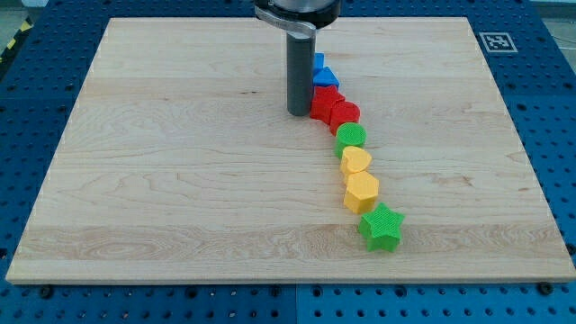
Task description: Push the red blocks towards the right
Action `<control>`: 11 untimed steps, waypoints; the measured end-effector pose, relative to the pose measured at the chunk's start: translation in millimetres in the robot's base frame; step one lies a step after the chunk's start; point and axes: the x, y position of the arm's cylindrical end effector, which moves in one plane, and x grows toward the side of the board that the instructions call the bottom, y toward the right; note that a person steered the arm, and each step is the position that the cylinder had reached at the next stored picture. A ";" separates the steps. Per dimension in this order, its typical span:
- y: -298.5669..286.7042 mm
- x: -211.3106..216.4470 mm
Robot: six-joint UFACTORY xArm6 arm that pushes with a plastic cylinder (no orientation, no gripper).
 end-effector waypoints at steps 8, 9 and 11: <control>-42.3 -46.9; -42.3 -73.3; -31.7 -76.9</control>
